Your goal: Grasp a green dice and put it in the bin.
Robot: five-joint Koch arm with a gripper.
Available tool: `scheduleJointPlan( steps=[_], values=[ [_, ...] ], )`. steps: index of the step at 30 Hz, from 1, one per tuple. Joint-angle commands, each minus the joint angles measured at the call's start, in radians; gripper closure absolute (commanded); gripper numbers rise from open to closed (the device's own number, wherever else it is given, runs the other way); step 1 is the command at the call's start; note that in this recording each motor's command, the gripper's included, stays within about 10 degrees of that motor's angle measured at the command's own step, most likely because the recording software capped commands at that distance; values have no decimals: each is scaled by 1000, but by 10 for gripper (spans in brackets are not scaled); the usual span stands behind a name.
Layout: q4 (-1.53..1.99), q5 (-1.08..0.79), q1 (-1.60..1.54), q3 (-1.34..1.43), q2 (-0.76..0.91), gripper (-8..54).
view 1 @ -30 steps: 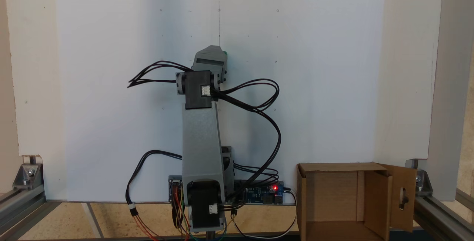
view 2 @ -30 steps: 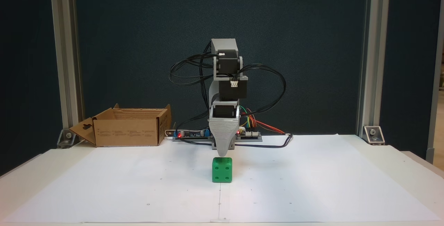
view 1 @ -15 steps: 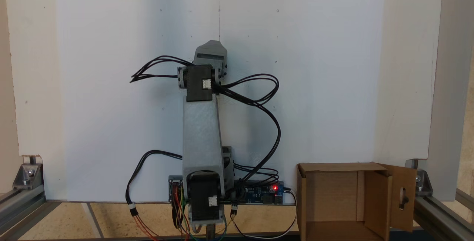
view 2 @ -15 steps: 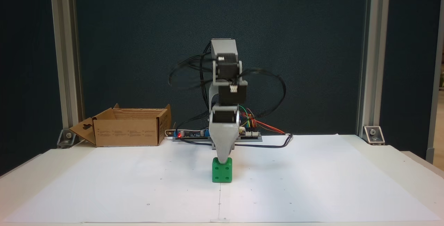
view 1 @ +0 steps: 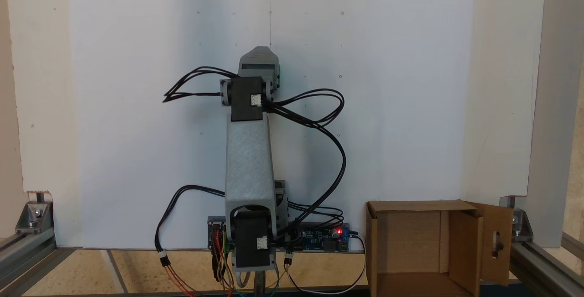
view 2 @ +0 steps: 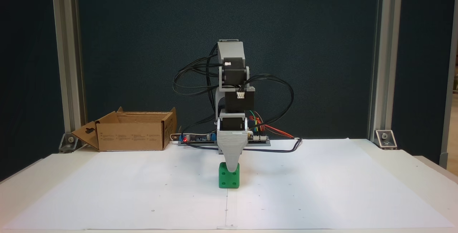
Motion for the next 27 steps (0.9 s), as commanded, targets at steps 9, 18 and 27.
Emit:
scheduleJointPlan(
  steps=[9, 18, 27],
  values=[
    [-34, -52, 23, -20, -28, 24],
    [-35, -51, 25, -20, -69, 25],
    [-43, -51, 21, -18, -97, 25]
  ],
)
